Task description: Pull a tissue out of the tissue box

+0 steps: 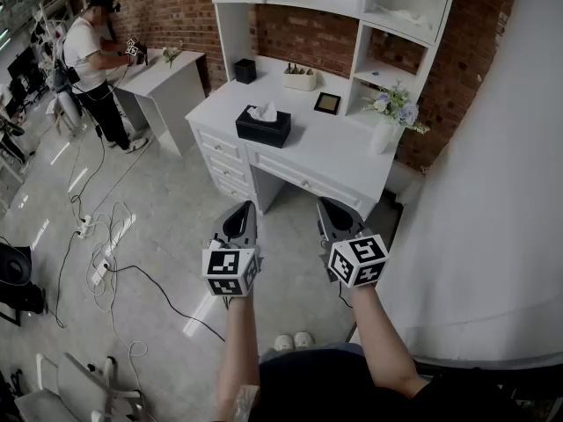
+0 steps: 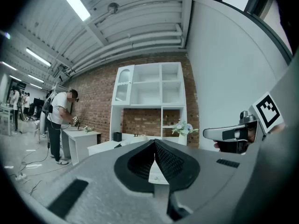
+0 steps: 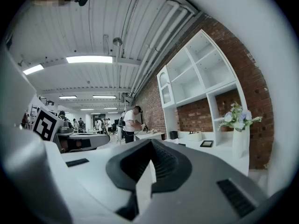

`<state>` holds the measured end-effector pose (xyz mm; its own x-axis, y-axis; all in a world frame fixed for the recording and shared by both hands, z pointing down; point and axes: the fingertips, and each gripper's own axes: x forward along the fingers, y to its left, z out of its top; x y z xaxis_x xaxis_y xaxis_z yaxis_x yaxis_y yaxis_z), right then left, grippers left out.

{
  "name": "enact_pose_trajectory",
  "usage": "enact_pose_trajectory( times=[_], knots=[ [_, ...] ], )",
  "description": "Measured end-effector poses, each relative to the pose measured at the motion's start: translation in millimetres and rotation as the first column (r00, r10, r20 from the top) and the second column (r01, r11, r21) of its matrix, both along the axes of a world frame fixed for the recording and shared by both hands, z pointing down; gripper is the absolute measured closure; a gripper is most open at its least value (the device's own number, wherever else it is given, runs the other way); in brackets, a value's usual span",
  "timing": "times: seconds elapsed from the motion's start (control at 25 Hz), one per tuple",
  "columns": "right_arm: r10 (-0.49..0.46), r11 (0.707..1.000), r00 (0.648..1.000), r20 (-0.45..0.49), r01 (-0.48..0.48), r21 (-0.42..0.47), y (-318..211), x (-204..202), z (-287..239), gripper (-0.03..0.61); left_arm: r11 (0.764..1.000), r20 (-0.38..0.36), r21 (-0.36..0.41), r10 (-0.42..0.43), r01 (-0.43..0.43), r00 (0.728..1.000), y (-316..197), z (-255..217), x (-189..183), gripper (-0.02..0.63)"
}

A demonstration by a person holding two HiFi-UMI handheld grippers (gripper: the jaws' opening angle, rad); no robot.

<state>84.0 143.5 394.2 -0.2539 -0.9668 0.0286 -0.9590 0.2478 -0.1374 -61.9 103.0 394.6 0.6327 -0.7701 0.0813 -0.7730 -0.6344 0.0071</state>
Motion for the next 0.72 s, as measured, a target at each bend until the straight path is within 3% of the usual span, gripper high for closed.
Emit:
enact_pose_trajectory(
  times=[0.72],
  knots=[
    [-0.001, 1.000, 0.999, 0.047, 0.001, 0.004, 5.1, -7.5, 0.5, 0.580, 1.000, -0.015, -0.015, -0.006, 0.006, 1.000, 3.6, 0.1, -9.1, 0.604]
  ],
)
